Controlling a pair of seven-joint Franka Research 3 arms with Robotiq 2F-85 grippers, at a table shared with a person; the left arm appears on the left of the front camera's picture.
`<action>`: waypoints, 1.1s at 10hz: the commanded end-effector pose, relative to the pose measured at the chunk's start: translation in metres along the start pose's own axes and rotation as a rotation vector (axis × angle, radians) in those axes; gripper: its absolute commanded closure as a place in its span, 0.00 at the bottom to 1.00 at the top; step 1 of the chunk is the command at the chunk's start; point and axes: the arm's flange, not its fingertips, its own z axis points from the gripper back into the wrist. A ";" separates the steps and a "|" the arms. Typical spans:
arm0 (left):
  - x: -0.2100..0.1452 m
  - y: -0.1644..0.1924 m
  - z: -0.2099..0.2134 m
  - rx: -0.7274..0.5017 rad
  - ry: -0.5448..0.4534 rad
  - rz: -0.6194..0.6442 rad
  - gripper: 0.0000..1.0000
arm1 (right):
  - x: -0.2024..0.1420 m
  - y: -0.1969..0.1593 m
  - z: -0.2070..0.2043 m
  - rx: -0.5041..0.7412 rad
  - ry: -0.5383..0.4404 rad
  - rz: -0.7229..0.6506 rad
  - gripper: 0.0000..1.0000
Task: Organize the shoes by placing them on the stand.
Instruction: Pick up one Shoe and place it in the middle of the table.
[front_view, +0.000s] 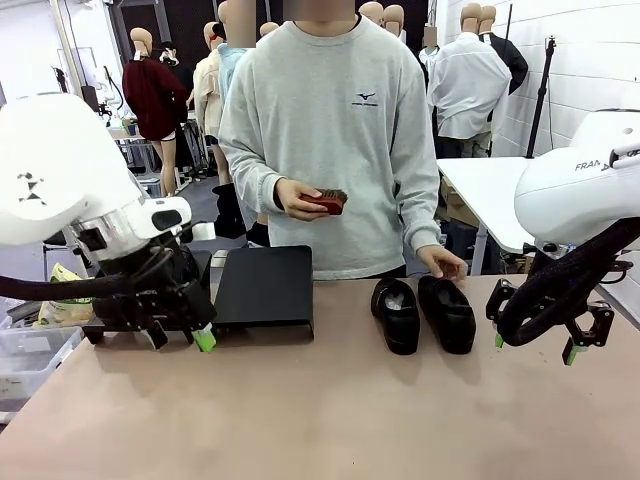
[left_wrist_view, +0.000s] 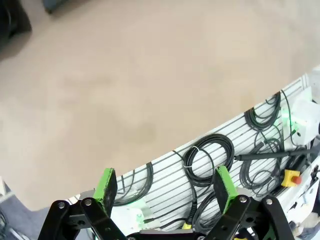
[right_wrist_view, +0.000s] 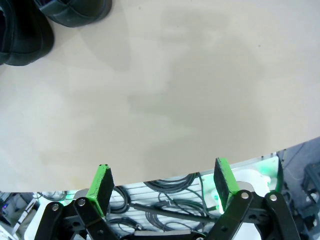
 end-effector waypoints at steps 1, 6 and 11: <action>-0.001 0.010 0.019 -0.070 -0.066 -0.020 0.00 | 0.000 -0.001 -0.001 -0.009 0.001 0.009 0.00; 0.000 0.004 0.022 -0.036 -0.056 -0.017 0.00 | 0.000 -0.001 -0.001 -0.009 0.001 0.009 0.00; 0.000 0.004 0.022 -0.036 -0.056 -0.017 0.00 | 0.029 0.102 0.062 0.005 -0.199 0.151 0.00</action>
